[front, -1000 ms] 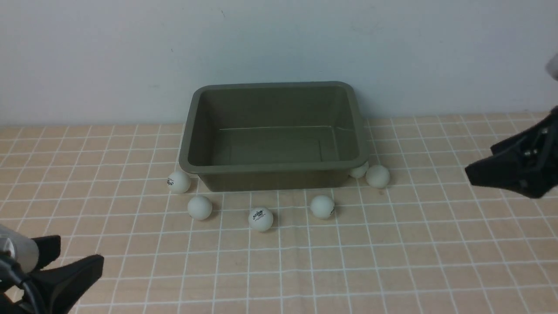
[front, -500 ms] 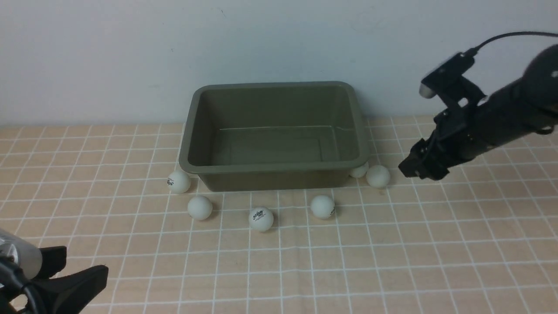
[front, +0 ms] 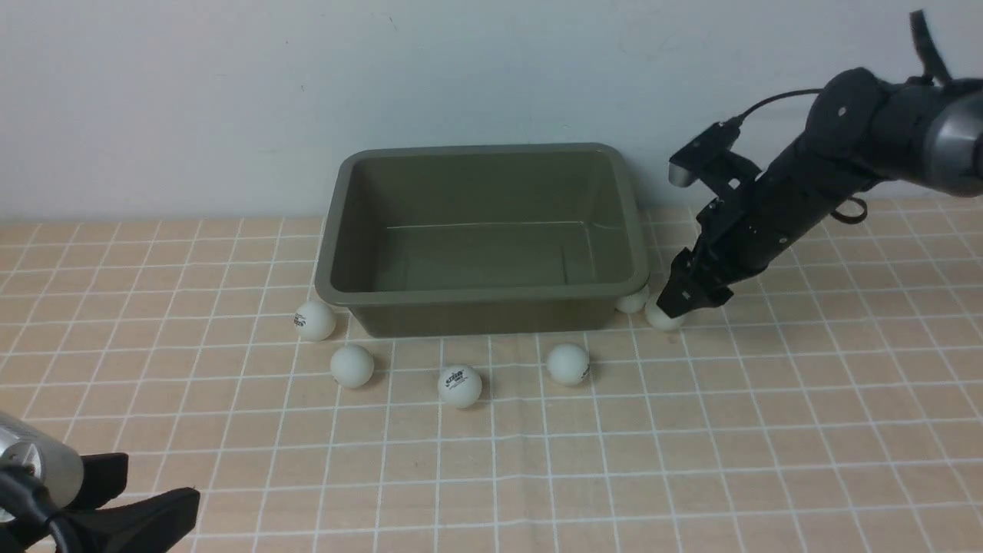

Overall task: Put the table tennis balls into the box on the light coffee tablecloth.
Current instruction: 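Reach for and grasp a ping pong ball on the table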

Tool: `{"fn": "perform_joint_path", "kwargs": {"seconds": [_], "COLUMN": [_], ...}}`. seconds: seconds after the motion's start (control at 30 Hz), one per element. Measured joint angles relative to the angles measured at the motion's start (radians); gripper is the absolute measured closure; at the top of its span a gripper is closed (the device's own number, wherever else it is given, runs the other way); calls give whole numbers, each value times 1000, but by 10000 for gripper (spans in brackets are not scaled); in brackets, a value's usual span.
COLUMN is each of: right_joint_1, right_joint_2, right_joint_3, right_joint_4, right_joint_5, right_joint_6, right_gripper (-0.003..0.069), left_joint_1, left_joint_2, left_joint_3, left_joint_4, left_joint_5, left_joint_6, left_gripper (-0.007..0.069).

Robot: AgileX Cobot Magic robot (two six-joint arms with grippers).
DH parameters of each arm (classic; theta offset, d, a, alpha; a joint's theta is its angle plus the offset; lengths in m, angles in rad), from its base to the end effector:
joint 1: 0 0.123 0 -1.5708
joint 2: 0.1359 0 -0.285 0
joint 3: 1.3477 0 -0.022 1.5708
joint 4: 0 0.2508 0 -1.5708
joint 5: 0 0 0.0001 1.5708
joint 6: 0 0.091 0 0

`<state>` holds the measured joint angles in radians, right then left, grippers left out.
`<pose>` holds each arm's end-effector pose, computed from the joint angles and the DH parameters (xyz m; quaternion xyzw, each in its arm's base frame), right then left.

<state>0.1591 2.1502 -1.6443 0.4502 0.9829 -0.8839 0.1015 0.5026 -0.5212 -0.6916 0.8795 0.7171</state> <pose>0.4325 0.1028 0.1735 -0.3905 0.8958 0.1536 0.1463 0.0857 -0.0363 0.2936 0.1695 0.8560 -0.1524 0.4641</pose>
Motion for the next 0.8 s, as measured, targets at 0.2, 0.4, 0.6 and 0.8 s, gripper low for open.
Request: {"fn": "perform_joint_path", "kwargs": {"seconds": [0.2,0.4,0.6,0.8], "right_joint_1": [0,0,0,-18], "right_joint_2": [30,57,84,44], "right_joint_3": [-2,-5,-12,-55], "right_joint_4": [5,56,96,-76], "right_joint_5": [-30,-72,-96,-61], "right_joint_6": [-35,-65,-55,72], "right_gripper": [240,249,293,293], "left_joint_1": [0,0,0,-1], "left_joint_2": [0,0,0,0], "left_joint_3": [0,0,0,0], "left_joint_4": [0,0,0,0], "left_joint_5": [0,0,0,1], "left_joint_6": [0,0,0,0], "left_gripper": [262,262,262,262]}}
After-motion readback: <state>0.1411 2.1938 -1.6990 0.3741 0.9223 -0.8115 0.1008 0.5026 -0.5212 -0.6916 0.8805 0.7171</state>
